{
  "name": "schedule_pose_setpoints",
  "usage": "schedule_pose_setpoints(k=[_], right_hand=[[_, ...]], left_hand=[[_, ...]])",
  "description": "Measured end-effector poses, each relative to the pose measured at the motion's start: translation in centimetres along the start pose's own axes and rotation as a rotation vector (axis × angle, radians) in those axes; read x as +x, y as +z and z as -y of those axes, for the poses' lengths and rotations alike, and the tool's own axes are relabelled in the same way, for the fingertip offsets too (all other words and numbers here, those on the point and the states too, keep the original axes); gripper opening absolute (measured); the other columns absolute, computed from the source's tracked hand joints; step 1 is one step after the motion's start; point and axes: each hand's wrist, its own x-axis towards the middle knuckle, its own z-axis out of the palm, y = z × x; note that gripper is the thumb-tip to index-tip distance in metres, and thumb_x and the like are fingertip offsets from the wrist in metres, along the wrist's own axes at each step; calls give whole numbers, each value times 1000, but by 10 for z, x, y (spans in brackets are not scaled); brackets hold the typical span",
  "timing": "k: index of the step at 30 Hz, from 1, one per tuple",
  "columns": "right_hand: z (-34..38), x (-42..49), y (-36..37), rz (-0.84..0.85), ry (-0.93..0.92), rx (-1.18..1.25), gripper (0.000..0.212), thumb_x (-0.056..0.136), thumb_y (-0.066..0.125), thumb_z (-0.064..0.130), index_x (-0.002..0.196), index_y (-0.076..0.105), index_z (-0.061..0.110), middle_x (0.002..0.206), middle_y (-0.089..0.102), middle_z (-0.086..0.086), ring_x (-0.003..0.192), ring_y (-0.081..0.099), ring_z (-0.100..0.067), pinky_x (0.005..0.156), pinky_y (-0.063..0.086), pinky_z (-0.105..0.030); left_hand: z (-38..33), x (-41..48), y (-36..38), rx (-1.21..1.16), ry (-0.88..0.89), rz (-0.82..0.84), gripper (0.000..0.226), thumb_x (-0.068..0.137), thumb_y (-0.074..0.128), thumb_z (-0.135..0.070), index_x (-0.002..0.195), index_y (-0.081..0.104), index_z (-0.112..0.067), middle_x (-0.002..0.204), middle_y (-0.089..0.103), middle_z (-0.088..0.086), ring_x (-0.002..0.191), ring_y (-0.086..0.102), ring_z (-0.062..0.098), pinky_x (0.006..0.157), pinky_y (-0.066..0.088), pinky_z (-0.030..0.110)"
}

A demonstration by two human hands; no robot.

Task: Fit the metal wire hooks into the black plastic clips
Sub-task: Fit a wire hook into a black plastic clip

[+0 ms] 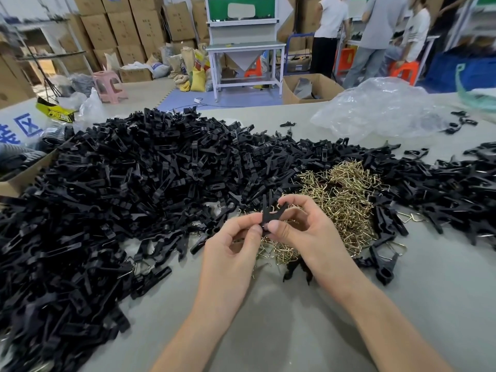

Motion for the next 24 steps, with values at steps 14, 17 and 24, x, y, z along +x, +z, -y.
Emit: schedule_pose_setpoints(k=[14,17,24], right_hand=[[8,-1,1,-87,-41,64,27,85,71,26,111,72,19,103,76,-4,96,75,-20,82,59,-24],[8,3,-7,-177,-44,80,29,84,73,21,113,73,21,95,75,-1,87,73,-15,78,58,-22],[6,4,-10,-226,-38,-36,32,91,72,18,122,70,26,99,75,5,80,65,-4,87,59,-27]], left_hand=[[18,4,0,550,211,98,39,98,61,-26,125,45,-49,101,65,-23,96,60,-2,81,49,18],[24,2,4,856,319,221,33,100,54,-37,132,55,-32,123,58,-17,116,49,6,100,41,27],[24,7,8,1023,387,222,19,98,61,-33,114,69,-27,107,62,-9,105,56,19,87,46,37]])
